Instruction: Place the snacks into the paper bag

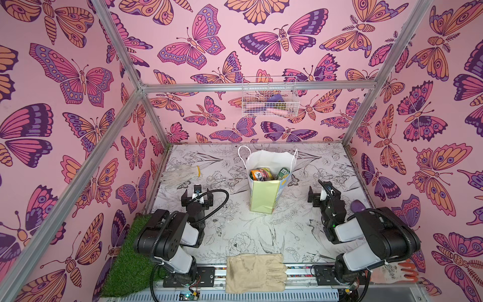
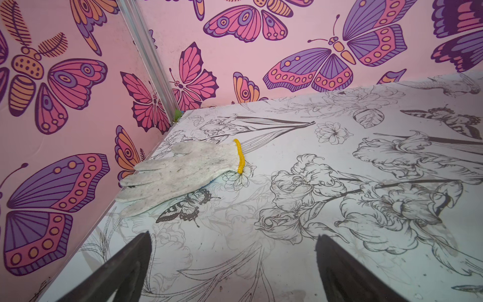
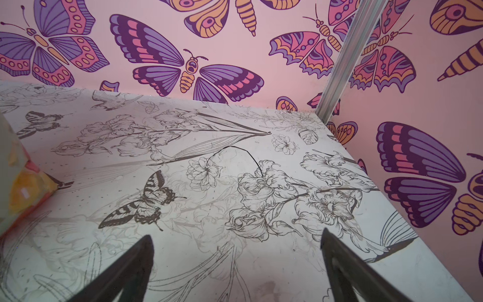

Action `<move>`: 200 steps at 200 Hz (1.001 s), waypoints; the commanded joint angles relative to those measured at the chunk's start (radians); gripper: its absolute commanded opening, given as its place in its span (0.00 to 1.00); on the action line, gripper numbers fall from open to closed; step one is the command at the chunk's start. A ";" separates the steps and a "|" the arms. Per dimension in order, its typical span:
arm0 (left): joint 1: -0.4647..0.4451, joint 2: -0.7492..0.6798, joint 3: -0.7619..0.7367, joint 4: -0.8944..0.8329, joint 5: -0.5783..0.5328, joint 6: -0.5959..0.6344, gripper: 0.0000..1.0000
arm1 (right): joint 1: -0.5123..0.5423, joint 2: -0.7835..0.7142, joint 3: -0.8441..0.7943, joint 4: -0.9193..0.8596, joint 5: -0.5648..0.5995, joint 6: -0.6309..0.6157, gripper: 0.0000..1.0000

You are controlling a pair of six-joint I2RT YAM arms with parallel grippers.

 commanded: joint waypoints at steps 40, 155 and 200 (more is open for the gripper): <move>0.017 0.041 0.033 0.007 0.055 -0.018 0.99 | -0.007 0.004 0.069 -0.090 0.085 0.048 0.99; 0.143 -0.037 0.224 -0.438 0.132 -0.157 1.00 | -0.092 -0.042 0.219 -0.447 0.056 0.150 0.99; 0.152 -0.039 0.218 -0.429 0.146 -0.165 1.00 | -0.092 -0.043 0.217 -0.446 0.056 0.150 1.00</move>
